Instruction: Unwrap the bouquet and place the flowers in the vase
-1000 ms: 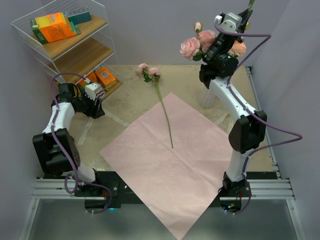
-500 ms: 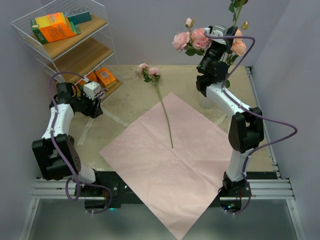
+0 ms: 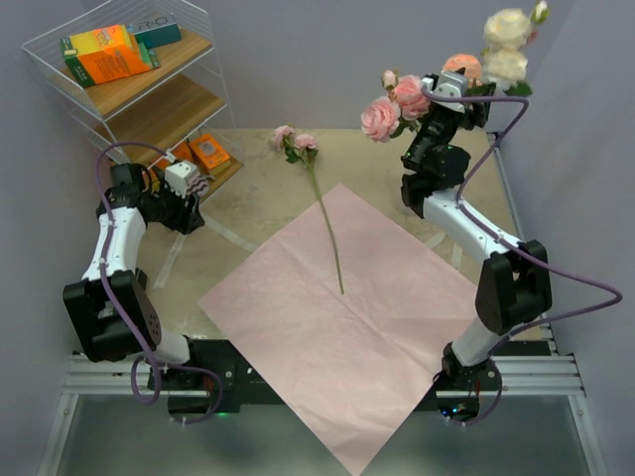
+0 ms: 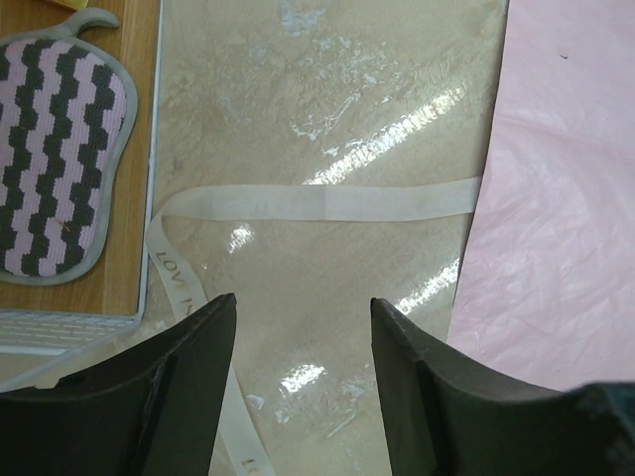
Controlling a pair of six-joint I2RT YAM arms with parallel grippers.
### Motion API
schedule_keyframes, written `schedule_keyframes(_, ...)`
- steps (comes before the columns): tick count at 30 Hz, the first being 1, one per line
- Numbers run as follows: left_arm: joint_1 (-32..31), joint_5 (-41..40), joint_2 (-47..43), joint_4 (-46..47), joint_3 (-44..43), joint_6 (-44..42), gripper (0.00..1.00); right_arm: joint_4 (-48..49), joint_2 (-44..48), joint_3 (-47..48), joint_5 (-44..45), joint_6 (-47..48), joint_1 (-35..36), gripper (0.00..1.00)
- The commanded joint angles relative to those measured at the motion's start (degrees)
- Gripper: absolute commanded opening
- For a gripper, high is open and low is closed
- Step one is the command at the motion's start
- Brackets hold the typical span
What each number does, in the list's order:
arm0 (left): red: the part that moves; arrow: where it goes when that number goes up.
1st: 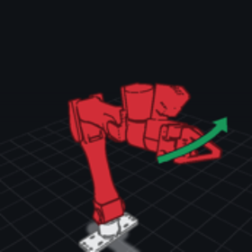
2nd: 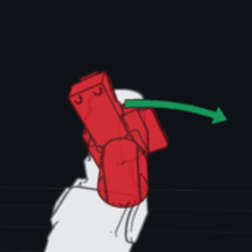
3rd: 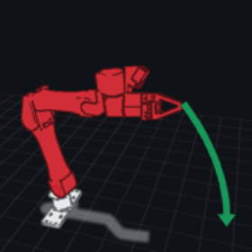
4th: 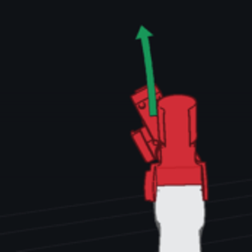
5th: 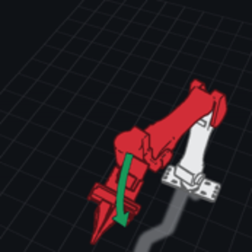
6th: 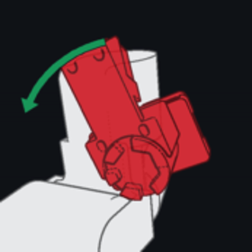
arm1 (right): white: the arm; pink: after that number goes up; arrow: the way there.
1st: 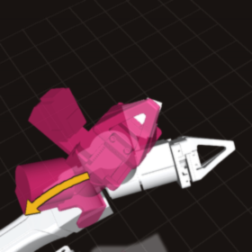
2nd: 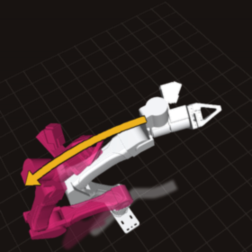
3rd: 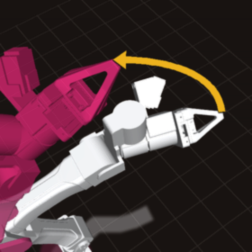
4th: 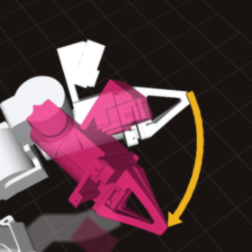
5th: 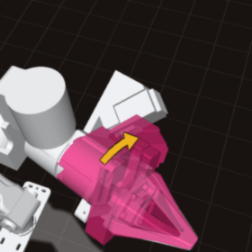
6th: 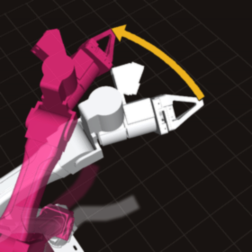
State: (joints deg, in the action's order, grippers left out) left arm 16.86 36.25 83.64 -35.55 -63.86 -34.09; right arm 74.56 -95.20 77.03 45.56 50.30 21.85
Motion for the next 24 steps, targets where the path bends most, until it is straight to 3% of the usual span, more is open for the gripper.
schedule_keyframes(1, 0.5, 3.4, -2.8, 0.4, -1.0, 1.3, 0.61, 19.0, 5.8, -4.2, 0.8, -4.0, 1.7, 0.69)
schedule_keyframes(6, 0.5, 5.6, -3.7, -0.1, -0.9, 2.3, 0.61, 4.5, 12.1, -10.6, -1.7, -13.4, 3.3, 0.71)
schedule_keyframes(12, 0.5, 6.7, -5.1, -0.7, -0.6, 2.7, 0.62, -25.1, 20.4, -11.6, -13.7, -27.4, 4.6, 0.68)
schedule_keyframes(19, 0.5, 6.8, -6.2, -1.9, -0.9, 3.1, 0.62, -36.9, 25.6, -8.1, -23.8, -29.6, 7.2, 0.72)
schedule_keyframes(24, 0.5, 5.7, -6.1, -2.1, -1.1, 2.7, 0.63, -46.9, 29.2, -2.4, -30.8, -34.8, 9.3, 0.68)
